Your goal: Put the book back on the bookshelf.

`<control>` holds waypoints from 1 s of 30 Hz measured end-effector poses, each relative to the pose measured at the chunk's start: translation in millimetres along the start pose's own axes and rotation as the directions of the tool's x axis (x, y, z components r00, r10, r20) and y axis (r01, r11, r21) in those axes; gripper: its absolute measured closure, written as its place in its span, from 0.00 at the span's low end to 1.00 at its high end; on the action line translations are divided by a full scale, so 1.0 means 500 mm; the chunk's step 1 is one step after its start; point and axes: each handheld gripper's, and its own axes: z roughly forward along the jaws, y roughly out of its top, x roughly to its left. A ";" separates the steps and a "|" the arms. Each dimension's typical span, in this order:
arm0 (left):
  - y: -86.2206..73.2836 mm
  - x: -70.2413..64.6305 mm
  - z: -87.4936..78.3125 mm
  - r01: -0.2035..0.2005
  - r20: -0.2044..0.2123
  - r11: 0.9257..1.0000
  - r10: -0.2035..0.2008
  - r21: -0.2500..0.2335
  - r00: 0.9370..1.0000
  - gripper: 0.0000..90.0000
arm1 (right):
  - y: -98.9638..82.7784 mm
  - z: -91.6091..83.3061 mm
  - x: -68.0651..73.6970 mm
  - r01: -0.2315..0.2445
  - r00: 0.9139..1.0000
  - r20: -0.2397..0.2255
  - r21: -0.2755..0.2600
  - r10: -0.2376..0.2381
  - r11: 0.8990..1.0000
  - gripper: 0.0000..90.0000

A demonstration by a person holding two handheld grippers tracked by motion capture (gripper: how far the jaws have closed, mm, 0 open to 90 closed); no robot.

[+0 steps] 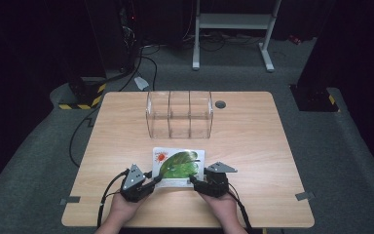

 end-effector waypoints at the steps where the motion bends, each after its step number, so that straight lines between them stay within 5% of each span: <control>1: 0.000 0.000 0.000 0.000 0.000 1.000 0.000 0.000 1.000 0.79 | 0.000 0.000 0.000 0.000 1.000 0.000 0.000 0.000 1.000 0.40; 9: -0.003 0.007 0.007 0.029 0.015 1.000 -0.029 0.000 0.999 0.80 | -0.005 -0.013 0.003 0.018 0.999 0.033 -0.029 -0.017 0.999 0.44; 18: -0.010 0.003 0.016 -0.015 -0.017 0.999 0.016 0.045 1.000 0.82 | -0.001 -0.039 0.003 0.043 0.998 0.055 -0.096 -0.038 0.994 0.48; 30: -0.019 0.006 0.024 -0.023 -0.014 0.997 0.024 0.075 1.000 0.81 | -0.005 -0.045 0.007 0.068 0.996 0.064 -0.109 -0.061 0.992 0.49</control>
